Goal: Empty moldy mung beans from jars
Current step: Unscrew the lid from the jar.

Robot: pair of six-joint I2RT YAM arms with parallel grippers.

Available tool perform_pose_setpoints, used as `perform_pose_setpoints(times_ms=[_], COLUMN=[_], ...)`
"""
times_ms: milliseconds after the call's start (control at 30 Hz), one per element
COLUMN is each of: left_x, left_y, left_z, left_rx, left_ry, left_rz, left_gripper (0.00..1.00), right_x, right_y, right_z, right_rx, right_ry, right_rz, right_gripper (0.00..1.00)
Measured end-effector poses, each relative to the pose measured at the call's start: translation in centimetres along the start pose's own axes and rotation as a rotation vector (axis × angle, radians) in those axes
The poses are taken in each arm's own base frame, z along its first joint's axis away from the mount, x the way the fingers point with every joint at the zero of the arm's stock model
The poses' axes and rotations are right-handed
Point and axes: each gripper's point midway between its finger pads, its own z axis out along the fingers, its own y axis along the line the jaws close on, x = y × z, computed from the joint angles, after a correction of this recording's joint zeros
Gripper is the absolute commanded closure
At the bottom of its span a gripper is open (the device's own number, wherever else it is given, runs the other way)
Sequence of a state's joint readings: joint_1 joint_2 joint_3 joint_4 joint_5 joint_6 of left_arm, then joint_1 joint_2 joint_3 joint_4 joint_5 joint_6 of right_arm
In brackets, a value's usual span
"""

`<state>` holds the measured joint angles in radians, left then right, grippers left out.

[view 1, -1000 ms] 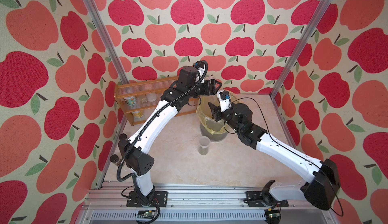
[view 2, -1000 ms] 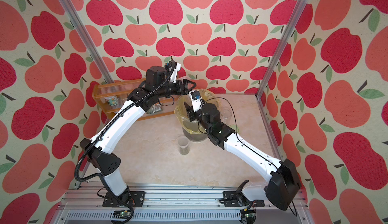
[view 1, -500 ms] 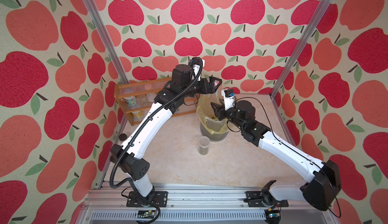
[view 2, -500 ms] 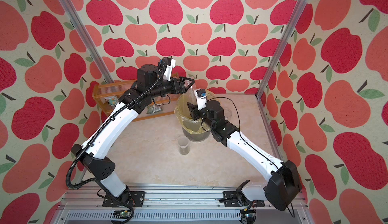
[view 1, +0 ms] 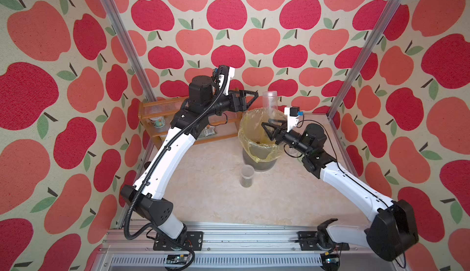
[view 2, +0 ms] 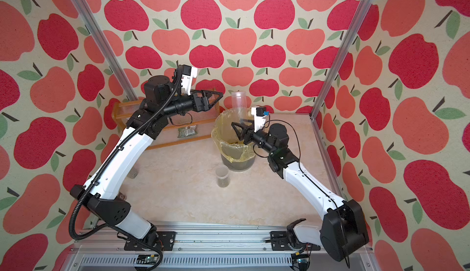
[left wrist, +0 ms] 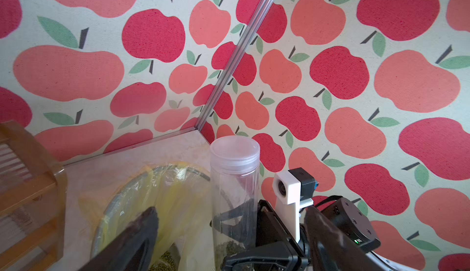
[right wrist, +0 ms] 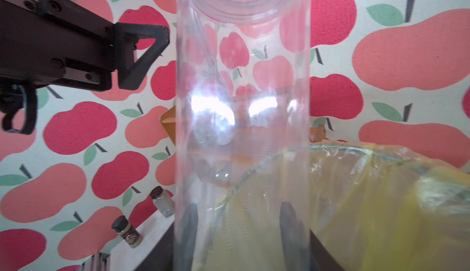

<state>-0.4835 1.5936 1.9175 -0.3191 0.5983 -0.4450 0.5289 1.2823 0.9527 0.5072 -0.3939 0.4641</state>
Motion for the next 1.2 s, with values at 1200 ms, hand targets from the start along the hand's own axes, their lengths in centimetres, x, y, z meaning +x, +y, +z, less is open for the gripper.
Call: perform_pose_setpoints(times_ms=[1200], left_x=[0.7], left_y=[1.0], left_z=[5.1], left_rx=[0.101], left_ry=[0.056], left_rz=[0.022], left_gripper=[0.25], right_x=[1.1], right_y=[2.0], right_z=[1.1], right_rx=[-0.173], right_ry=[0.027], right_rz=[0.049], right_gripper=[0.63])
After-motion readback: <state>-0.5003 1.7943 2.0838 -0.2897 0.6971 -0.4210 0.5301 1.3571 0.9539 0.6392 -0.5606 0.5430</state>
